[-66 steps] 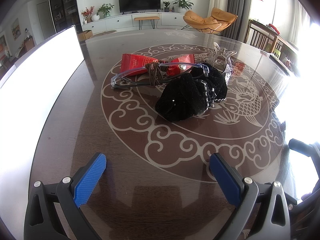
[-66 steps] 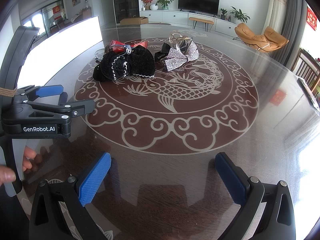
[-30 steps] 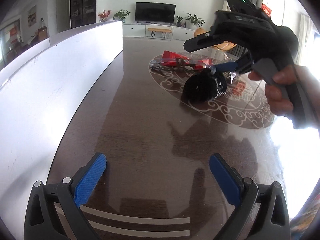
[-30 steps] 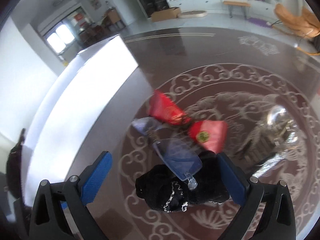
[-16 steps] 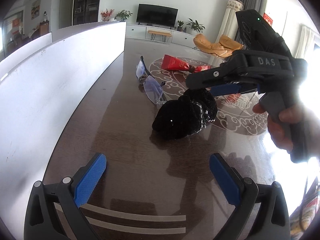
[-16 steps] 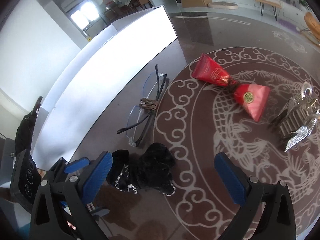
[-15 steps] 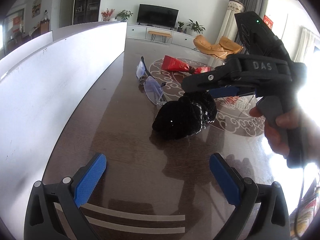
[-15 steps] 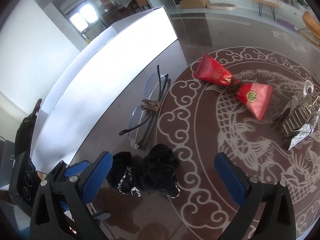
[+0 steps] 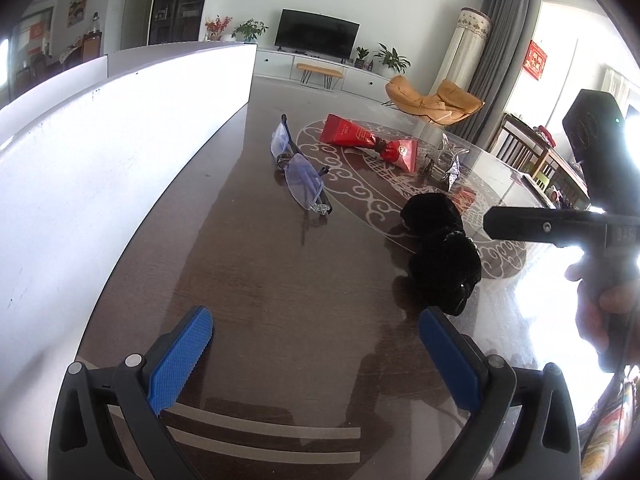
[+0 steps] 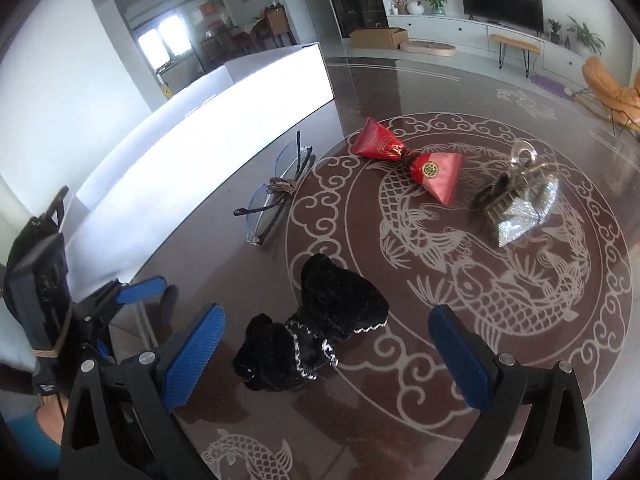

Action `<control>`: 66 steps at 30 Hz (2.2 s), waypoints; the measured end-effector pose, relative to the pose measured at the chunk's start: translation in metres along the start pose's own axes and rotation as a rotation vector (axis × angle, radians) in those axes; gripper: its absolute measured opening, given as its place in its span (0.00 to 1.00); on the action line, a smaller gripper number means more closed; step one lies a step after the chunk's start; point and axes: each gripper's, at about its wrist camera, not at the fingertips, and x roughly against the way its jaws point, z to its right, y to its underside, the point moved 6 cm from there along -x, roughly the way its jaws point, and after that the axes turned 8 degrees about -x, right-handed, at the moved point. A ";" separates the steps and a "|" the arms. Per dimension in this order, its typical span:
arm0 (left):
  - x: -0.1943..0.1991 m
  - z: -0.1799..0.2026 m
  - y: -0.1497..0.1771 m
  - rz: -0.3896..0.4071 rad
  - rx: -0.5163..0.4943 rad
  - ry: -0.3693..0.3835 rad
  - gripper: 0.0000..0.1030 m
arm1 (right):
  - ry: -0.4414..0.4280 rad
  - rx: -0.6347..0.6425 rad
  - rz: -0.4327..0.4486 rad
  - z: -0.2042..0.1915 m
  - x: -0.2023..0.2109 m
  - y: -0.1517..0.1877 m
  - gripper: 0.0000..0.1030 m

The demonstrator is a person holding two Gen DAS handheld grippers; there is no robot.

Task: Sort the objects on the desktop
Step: 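Grasp the black velvet pouch with the right gripper while the left gripper grasps the clear glasses, then carry pouch and glasses into the white box and open both grippers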

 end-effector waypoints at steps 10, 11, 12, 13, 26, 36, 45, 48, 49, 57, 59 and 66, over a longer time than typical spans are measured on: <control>0.008 -0.009 0.005 0.001 0.014 -0.012 1.00 | 0.119 0.011 0.006 -0.014 -0.045 0.028 0.91; 0.008 -0.008 0.005 -0.005 0.011 -0.014 1.00 | 0.162 0.040 0.019 -0.014 -0.046 0.027 0.80; 0.009 -0.007 0.007 -0.015 0.006 -0.018 1.00 | 0.196 0.071 0.027 -0.013 -0.045 0.028 0.75; 0.008 -0.006 0.006 -0.031 0.003 -0.020 1.00 | 0.205 0.085 0.034 -0.011 -0.042 0.030 0.63; -0.092 -0.023 -0.104 -0.241 0.029 -0.138 1.00 | 0.256 0.044 0.085 0.043 0.022 0.083 0.47; -0.088 -0.006 -0.092 -0.208 -0.111 -0.118 0.25 | 0.211 -0.070 0.139 0.048 0.029 0.085 0.47; -0.020 0.012 -0.026 -0.151 -0.096 -0.020 0.25 | 0.165 -0.146 0.049 0.050 0.035 0.087 0.50; -0.004 0.020 -0.020 -0.124 -0.100 -0.007 0.25 | 0.192 -0.136 0.037 0.050 0.032 0.083 0.50; 0.003 0.021 -0.021 -0.109 -0.094 0.002 0.25 | 0.200 -0.120 0.029 0.050 0.030 0.082 0.47; 0.076 0.006 -0.044 0.055 -0.008 0.064 0.25 | 0.234 -0.047 0.070 0.025 0.062 0.078 0.39; 0.098 -0.004 -0.045 0.093 0.032 0.078 0.25 | 0.220 -0.036 0.085 0.014 0.069 0.073 0.39; 0.180 -0.090 -0.074 0.223 0.123 -0.021 0.25 | 0.105 0.113 0.138 -0.080 0.074 0.019 0.39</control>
